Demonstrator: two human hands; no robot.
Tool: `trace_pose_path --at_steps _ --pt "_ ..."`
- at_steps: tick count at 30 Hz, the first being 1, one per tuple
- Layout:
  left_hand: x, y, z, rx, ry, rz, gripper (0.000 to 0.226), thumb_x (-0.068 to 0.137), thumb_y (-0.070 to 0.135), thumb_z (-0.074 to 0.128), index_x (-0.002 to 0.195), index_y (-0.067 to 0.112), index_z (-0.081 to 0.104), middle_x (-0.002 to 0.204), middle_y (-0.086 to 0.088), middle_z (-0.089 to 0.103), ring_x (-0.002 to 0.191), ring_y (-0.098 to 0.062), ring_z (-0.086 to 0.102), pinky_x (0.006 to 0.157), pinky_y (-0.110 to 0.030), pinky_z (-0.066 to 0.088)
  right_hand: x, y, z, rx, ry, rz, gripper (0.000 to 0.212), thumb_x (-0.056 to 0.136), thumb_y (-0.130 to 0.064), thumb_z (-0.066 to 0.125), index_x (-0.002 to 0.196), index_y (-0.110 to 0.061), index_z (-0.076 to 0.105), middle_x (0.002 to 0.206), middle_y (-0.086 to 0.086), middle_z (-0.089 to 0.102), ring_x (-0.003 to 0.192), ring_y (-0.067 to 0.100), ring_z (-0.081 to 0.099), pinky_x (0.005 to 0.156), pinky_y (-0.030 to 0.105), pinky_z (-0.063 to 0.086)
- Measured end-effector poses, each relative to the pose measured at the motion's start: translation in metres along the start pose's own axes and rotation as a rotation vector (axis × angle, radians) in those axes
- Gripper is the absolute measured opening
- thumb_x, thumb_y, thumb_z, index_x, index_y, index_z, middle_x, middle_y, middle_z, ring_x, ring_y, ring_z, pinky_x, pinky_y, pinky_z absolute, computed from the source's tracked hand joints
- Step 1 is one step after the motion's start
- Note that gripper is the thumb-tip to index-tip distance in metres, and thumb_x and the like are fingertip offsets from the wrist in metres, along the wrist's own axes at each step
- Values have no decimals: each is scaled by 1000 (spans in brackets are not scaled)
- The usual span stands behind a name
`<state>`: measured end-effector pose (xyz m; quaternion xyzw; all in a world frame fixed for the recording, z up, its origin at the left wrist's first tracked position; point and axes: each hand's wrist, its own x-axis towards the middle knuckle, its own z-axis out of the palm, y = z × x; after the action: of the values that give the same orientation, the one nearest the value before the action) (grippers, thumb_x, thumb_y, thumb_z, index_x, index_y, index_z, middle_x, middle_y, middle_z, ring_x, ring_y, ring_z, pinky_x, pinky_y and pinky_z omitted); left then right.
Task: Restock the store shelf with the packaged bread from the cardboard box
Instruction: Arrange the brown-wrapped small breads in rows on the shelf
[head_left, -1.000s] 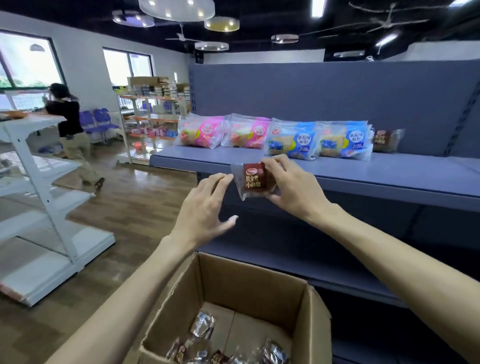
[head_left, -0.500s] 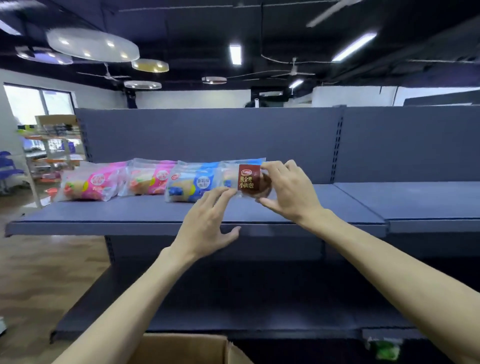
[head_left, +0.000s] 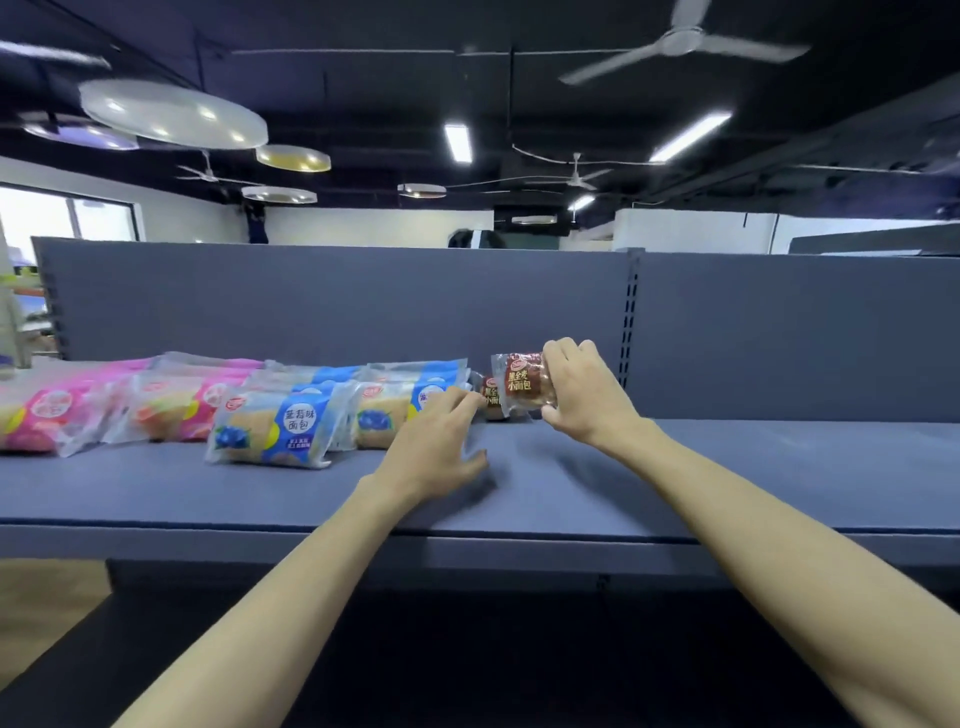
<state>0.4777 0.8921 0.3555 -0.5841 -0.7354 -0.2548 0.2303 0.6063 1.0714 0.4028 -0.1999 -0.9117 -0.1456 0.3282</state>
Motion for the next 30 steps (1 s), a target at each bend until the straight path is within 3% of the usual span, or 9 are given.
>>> trace_pose_path --at_steps 9,16,20,25,30 --pt "4 -17 24 -56 105 -132 41 74 31 58 113 18 56 109 1 50 101 -21 46 85 -37 46 36 6 58 56 -77 11 37 75 -21 75 102 -14 51 111 5 54 97 27 45 73 31 36" --pt "5 -20 28 -71 119 -162 40 76 33 57 113 19 54 110 5 47 102 -18 46 85 -36 47 43 -2 88 115 -78 82 34 73 -16 72 99 -18 49 108 2 53 92 26 49 69 33 33" --pt "5 -22 30 -60 140 -169 38 75 30 59 112 21 53 109 7 47 102 -16 46 83 -30 44 42 -2 100 324 -101 188 37 72 -16 73 95 -18 44 107 0 44 83 27 54 68 33 37" --pt "5 -25 33 -47 139 -167 37 78 27 65 112 23 52 109 9 48 103 -16 47 84 -30 44 41 -2 99 442 -149 210 52 66 -25 85 97 -14 45 107 2 41 81 30 56 70 37 49" --pt "4 -24 33 -38 145 -160 35 76 32 60 109 24 50 106 9 49 102 -16 50 85 -34 47 40 -3 101 472 -98 209 51 72 -37 82 97 -12 47 107 4 42 87 30 54 77 41 49"
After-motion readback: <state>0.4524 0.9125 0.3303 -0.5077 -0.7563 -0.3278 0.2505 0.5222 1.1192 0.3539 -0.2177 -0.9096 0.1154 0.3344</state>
